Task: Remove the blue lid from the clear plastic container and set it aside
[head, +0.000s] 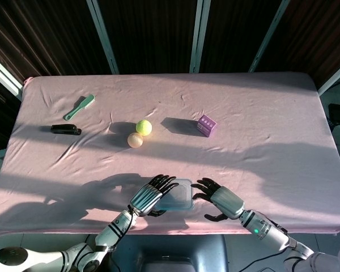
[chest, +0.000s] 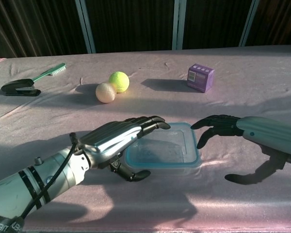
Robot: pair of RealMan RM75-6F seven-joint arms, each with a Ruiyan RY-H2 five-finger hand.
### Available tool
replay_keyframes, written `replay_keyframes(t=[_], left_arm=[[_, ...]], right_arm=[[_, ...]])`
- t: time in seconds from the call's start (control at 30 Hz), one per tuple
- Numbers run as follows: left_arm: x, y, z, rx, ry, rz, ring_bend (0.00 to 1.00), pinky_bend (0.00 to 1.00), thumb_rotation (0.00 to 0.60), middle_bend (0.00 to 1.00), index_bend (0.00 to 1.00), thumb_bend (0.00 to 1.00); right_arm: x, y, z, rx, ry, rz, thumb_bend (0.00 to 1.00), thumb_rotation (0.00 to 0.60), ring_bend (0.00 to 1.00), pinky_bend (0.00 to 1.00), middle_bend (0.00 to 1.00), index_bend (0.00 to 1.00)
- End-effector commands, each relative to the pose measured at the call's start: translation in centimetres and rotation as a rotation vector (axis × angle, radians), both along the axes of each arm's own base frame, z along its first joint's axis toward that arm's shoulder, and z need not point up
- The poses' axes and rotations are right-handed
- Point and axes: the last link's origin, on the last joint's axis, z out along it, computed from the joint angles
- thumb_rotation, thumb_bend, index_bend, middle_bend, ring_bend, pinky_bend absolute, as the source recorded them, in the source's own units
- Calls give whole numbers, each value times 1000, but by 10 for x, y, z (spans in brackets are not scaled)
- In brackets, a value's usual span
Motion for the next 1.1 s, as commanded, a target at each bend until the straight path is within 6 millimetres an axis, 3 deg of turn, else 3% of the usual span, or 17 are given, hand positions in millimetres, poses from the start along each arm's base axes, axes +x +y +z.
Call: replay_keyframes(t=[0.03, 1.1], left_arm=[[0, 0, 1, 2, 1, 2, 192, 234, 600, 261, 93, 330], [-5, 3, 6, 1, 15, 18, 199, 242, 600, 263, 93, 330]], right_arm=[[7, -1, -6, 3, -27, 29, 473, 600, 0, 0, 217, 429], [35, -12, -24, -25, -67, 84, 473, 600, 44, 44, 254, 531]])
